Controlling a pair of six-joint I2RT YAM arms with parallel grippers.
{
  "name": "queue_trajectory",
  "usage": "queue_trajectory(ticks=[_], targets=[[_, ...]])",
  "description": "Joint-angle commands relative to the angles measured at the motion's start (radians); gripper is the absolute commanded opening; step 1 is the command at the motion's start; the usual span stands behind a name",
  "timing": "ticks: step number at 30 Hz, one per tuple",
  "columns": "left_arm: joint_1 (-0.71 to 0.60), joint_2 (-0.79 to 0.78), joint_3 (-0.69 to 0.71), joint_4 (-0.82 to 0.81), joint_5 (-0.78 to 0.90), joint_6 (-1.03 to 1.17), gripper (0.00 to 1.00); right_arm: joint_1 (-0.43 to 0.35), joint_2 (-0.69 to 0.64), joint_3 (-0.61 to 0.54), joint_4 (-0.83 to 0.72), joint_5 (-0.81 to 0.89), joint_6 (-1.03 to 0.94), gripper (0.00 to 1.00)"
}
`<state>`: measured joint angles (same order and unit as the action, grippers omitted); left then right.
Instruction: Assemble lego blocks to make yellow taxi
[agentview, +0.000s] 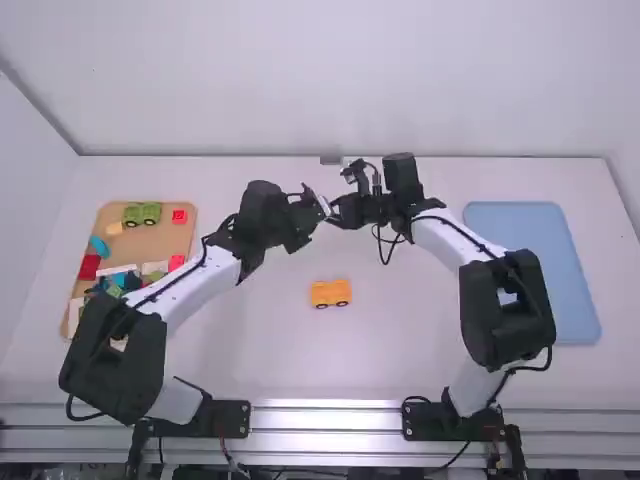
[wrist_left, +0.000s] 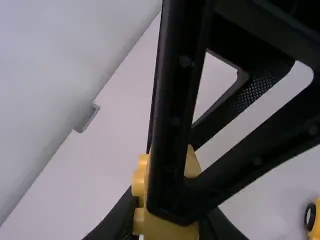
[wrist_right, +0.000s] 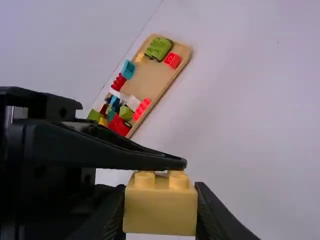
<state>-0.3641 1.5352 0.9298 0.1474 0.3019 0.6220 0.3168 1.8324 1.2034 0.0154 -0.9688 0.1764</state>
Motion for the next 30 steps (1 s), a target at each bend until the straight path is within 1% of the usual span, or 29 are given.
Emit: queue_trajectory(ticks=[1,3,4,5,6,8,10,12,16,18,19,22,23,24,26,27,28,30], targets=[[-0.01,0.008,-0.008,0.011,0.024,-0.005,0.2,0.011,0.01,0.028,0.0,-0.024,-0.024,0.23],[-0.01,0.008,-0.008,0.011,0.024,-0.005,0.47,0.011,0.01,0.028,0.003,-0.02,-0.024,0.21],[-0.01,0.008,-0.008,0.011,0.023,-0.005,0.54,0.011,0.01,0.028,0.003,-0.018,-0.024,0.21],[-0.01,0.008,-0.008,0.004,0.023,-0.005,0.75,0.011,0.01,0.028,0.003,-0.011,-0.024,0.21],[-0.01,0.008,-0.008,-0.006,0.027,-0.005,0.99,0.01,0.01,0.028,0.004,0.008,-0.024,0.21],[-0.01,0.007,-0.007,-0.023,0.068,-0.01,0.99,0.003,0.01,0.028,0.001,0.052,-0.027,0.21],[-0.005,0.002,-0.003,-0.035,0.137,-0.06,0.99,-0.004,0.01,0.028,-0.002,0.07,-0.063,0.21],[0.016,-0.01,0.009,-0.066,0.201,-0.079,0.99,-0.009,0.01,0.028,0.0,0.059,-0.113,0.21],[0.084,-0.016,0.052,-0.122,0.399,-0.084,0.99,-0.025,0.003,0.043,-0.041,0.014,-0.24,0.21],[0.141,-0.016,0.094,-0.187,0.546,-0.082,0.99,-0.035,-0.002,0.078,-0.131,-0.01,-0.368,0.21],[0.152,-0.015,0.104,-0.204,0.573,-0.082,0.99,-0.037,-0.002,0.089,-0.155,-0.011,-0.396,0.21],[0.214,-0.01,0.148,-0.294,0.717,-0.041,0.99,-0.033,-0.002,0.152,-0.314,-0.011,-0.594,0.2],[0.224,-0.005,0.154,-0.307,0.744,-0.031,0.99,-0.032,-0.002,0.163,-0.341,-0.01,-0.626,0.19],[0.241,0.004,0.164,-0.334,0.796,-0.006,0.99,-0.027,-0.002,0.192,-0.426,-0.013,-0.743,0.18],[0.253,0.012,0.165,-0.357,0.826,0.014,0.99,-0.019,-0.002,0.228,-0.533,-0.04,-0.897,0.18],[0.253,0.013,0.165,-0.363,0.827,0.02,0.99,-0.018,-0.002,0.234,-0.552,-0.043,-0.922,0.18],[0.253,0.018,0.165,-0.383,0.828,0.042,0.99,-0.011,-0.002,0.258,-0.624,-0.048,-1.014,0.18],[0.245,0.027,0.165,-0.424,0.845,0.087,0.99,-0.006,-0.002,0.301,-0.739,-0.044,-1.133,0.18]])
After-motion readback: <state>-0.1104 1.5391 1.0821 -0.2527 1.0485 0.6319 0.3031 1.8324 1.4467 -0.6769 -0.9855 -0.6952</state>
